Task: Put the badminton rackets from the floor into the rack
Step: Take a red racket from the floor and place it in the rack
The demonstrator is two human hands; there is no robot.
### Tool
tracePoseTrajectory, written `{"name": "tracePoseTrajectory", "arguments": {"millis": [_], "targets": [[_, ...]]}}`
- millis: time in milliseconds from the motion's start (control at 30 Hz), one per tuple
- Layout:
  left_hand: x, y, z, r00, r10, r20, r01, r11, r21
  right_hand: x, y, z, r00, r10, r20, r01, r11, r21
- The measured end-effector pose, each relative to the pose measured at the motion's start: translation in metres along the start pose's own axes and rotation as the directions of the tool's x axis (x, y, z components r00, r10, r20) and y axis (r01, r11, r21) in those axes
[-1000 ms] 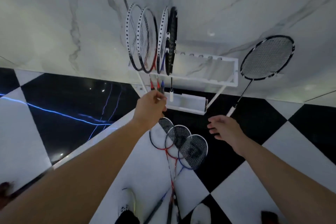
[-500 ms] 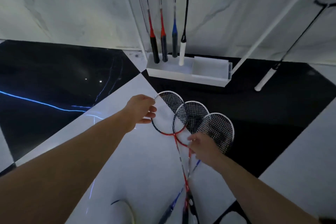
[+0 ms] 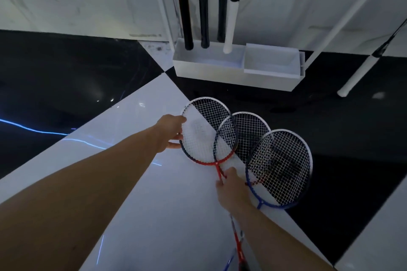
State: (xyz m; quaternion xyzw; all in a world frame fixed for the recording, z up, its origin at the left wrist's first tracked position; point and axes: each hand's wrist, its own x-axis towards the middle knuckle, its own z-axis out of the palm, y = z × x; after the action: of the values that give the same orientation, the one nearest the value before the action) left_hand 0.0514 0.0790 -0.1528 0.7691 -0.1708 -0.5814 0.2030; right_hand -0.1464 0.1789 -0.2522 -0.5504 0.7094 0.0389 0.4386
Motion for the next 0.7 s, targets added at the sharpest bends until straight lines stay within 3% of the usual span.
{"name": "tracePoseTrajectory", "arguments": {"millis": [200, 333, 467, 600, 700], "targets": [[0.005, 0.000, 0.003, 1.000, 0.013, 0.002, -0.014, 0.995, 0.096, -0.005, -0.001, 0.003, 0.995, -0.096, -0.010, 0.095, 0.992, -0.082], [-0.009, 0.016, -0.007, 0.992, 0.097, -0.086, -0.088, 0.992, 0.096, -0.012, -0.007, -0.014, 0.989, -0.143, 0.032, 0.140, 0.987, 0.079], [-0.049, 0.043, -0.027, 0.975, 0.135, -0.178, -0.129, 0.991, 0.045, -0.041, -0.020, -0.045, 0.980, -0.102, 0.173, 0.059, 0.970, 0.237], [-0.098, 0.074, -0.049, 0.965, 0.139, -0.221, -0.143, 0.990, -0.005, -0.083, -0.045, -0.085, 0.981, -0.107, 0.162, 0.062, 0.963, 0.261], [-0.143, 0.096, -0.061, 0.944, 0.158, -0.291, -0.144, 0.987, 0.070, -0.118, -0.068, -0.116, 0.974, -0.130, 0.183, 0.061, 0.938, 0.342]]}}
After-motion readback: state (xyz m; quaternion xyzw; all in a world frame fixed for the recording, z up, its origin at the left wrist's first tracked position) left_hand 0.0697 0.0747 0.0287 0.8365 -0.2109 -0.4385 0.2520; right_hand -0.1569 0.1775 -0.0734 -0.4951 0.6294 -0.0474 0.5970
